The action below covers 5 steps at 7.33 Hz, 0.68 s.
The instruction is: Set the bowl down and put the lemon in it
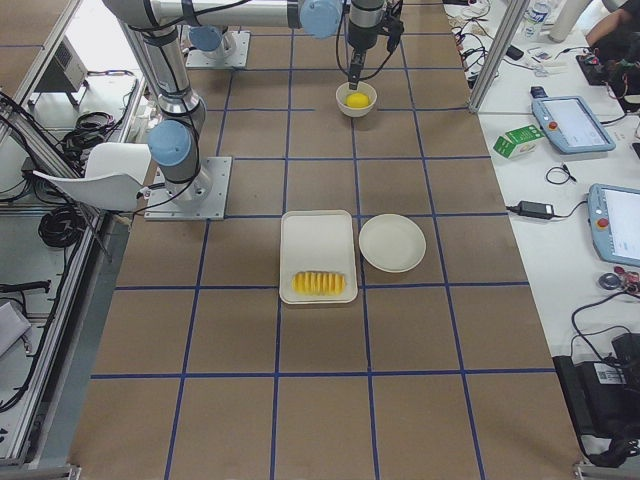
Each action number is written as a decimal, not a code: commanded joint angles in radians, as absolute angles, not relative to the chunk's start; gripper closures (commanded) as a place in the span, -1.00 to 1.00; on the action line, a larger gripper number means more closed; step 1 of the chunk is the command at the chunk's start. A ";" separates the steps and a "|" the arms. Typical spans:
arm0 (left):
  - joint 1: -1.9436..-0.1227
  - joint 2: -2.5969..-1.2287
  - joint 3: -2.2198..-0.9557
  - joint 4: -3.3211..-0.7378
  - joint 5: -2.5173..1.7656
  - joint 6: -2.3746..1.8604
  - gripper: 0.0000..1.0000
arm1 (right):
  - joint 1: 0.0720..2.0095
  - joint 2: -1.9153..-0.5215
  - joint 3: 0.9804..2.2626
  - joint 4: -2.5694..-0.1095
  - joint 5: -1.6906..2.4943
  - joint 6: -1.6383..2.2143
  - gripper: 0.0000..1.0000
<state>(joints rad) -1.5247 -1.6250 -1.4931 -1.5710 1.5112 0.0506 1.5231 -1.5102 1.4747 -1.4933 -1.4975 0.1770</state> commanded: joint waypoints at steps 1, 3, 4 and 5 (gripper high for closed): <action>-1.525 -1.624 -1.493 -1.572 1.513 0.051 -1.00 | 1.522 -1.537 1.497 -1.437 -1.583 0.181 -1.00; -1.525 -1.623 -1.494 -1.575 1.513 0.051 -1.00 | 1.534 -1.558 1.520 -1.450 -1.574 0.184 -1.00; -1.523 -1.621 -1.488 -1.577 1.520 0.051 -1.00 | 1.532 -1.559 1.522 -1.450 -1.577 0.181 -1.00; -1.526 -1.620 -1.485 -1.577 1.595 0.051 -1.00 | 1.532 -1.559 1.520 -1.450 -1.574 0.178 -1.00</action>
<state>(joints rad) -1.5246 -1.6215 -1.4889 -1.5761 1.5359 0.0506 1.5319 -1.5572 1.5191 -1.4489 -1.5752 0.1811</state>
